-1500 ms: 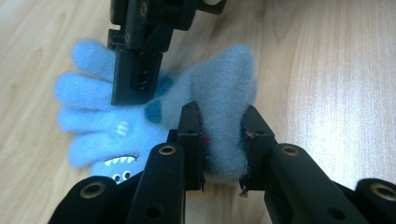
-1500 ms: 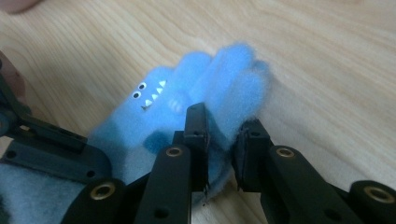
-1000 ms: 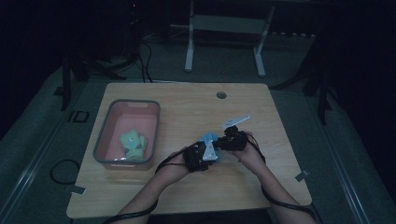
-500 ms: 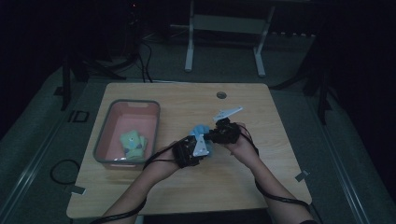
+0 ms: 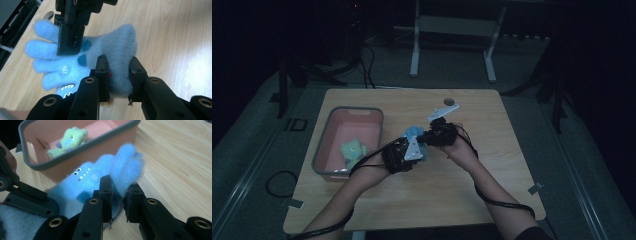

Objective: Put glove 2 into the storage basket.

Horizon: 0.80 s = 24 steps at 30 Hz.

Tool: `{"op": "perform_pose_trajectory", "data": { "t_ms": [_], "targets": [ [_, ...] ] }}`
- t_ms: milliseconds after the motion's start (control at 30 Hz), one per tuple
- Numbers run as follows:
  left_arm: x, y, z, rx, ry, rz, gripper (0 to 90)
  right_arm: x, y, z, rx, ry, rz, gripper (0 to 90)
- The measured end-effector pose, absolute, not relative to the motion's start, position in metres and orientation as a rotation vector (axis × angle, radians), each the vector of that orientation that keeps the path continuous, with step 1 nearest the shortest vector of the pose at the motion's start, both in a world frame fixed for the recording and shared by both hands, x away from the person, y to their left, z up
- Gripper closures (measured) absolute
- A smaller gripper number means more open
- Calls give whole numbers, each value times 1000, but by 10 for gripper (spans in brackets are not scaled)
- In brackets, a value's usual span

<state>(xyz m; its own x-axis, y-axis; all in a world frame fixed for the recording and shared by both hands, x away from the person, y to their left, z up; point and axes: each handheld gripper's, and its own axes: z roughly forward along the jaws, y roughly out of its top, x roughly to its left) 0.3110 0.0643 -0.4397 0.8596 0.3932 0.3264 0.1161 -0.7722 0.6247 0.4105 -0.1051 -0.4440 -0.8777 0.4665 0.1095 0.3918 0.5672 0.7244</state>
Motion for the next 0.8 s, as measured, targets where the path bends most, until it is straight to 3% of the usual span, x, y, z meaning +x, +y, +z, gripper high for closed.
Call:
{"op": "perform_pose_trajectory", "data": {
  "t_ms": [800],
  "targets": [
    [303,126,-427,2439,462,633,751,414,-30,-424,588,2754,1202,785]
  ]
}}
